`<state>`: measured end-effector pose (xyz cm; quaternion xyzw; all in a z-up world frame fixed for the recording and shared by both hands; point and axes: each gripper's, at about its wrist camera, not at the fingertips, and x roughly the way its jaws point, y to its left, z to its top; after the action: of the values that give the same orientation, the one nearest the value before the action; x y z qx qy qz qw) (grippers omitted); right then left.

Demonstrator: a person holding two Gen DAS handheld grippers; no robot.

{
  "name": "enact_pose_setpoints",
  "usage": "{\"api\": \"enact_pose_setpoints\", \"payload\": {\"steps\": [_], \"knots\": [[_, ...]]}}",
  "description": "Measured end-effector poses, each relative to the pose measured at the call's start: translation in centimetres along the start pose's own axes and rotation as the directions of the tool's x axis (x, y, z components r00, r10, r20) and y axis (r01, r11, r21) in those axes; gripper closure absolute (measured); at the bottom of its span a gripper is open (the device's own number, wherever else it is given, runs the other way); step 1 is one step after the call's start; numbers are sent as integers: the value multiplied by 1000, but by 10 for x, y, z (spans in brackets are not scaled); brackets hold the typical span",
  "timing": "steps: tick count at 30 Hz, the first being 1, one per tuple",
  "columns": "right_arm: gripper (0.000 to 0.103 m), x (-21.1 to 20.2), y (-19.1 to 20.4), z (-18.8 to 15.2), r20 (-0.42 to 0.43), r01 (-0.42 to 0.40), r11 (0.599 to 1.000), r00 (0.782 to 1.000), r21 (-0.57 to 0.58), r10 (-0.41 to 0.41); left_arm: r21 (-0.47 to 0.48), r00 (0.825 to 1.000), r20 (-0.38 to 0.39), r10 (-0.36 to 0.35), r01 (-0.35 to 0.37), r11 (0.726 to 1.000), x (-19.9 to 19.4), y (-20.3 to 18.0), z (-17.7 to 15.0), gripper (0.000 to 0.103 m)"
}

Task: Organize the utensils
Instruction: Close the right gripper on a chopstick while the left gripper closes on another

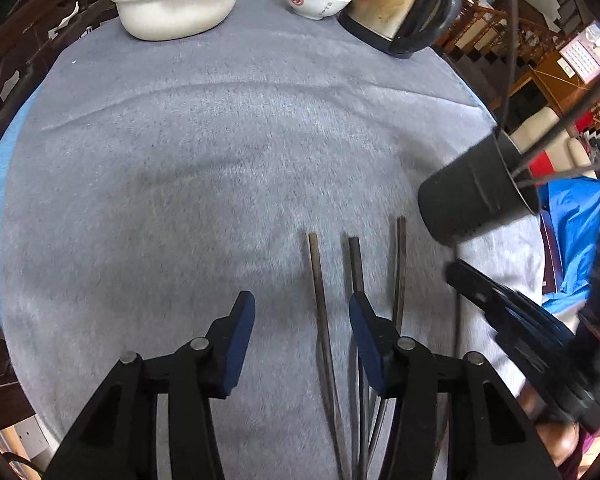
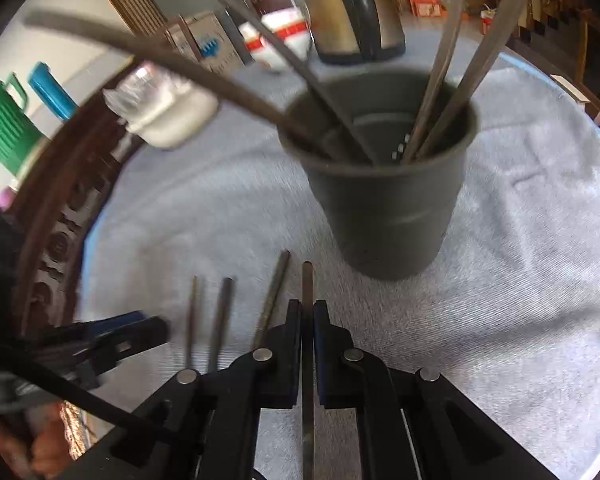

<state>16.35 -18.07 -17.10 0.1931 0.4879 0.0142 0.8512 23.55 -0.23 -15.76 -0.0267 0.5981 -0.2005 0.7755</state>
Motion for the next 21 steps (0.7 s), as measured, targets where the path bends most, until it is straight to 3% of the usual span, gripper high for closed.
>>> {"api": "enact_pose_setpoints", "payload": {"steps": [8, 15, 17, 21], "knots": [[97, -43, -13, -4, 73, -59, 998, 996, 17, 58, -38, 999, -36, 1, -2, 999, 19, 1, 15, 53], [97, -55, -18, -5, 93, -72, 997, 993, 34, 68, -60, 998, -60, -11, 8, 998, 28, 1, 21, 53], [97, -53, -15, -4, 96, -74, 997, 993, 34, 70, -63, 998, -63, -15, 11, 998, 29, 1, 23, 62], [97, -57, -14, -5, 102, -76, 997, 992, 31, 72, -63, 998, -64, -26, 22, 998, 31, -1, 26, 69]]}}
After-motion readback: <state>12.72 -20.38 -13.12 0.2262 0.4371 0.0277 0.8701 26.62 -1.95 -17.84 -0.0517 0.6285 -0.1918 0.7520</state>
